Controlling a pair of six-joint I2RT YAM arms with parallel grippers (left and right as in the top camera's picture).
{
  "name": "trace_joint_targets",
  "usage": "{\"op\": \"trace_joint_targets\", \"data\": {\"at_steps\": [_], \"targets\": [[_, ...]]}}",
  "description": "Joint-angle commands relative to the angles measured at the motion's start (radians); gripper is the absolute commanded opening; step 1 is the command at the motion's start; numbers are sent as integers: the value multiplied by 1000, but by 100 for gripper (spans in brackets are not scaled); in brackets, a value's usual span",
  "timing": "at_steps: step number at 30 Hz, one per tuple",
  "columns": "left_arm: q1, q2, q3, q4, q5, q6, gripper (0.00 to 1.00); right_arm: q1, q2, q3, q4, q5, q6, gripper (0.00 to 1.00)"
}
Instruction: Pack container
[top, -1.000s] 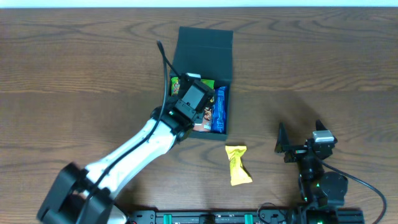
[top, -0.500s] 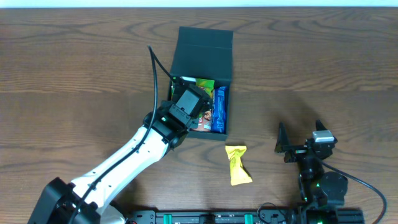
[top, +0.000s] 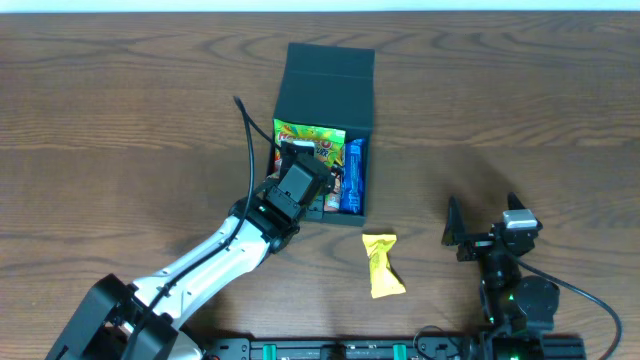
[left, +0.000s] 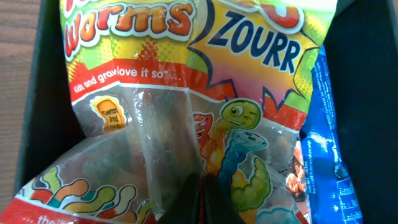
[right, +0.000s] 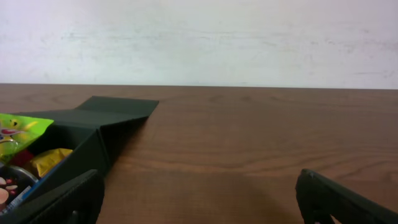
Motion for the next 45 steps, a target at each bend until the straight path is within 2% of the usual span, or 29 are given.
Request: {"op": "trace_joint_targets", "data": {"at_steps": [1, 5, 9, 14, 26, 32, 37, 45], "targets": [[-4, 7, -9, -2, 47, -27, 6, -15, -2, -2, -5, 2, -11, 99], [-4, -43, 42, -34, 24, 19, 6, -15, -2, -2, -5, 2, -11, 99], [-3, -90, 59, -158, -20, 19, 6, -15, -2, -2, -5, 2, -11, 99], [-4, -95, 59, -249, 30, 30, 6, -15, -2, -2, -5, 2, -11, 99], [-5, -20, 59, -241, 199, -1, 6, -15, -2, -2, -5, 2, -11, 99], [-53, 42, 60, -134, 280, -66, 6, -15, -2, -2, -5, 2, -11, 99], [-68, 32, 106, -135, 269, -71, 5, -15, -2, -2, -5, 2, -11, 99], [-63, -6, 224, -320, 95, 19, 6, -15, -2, -2, -5, 2, -11, 99]]}}
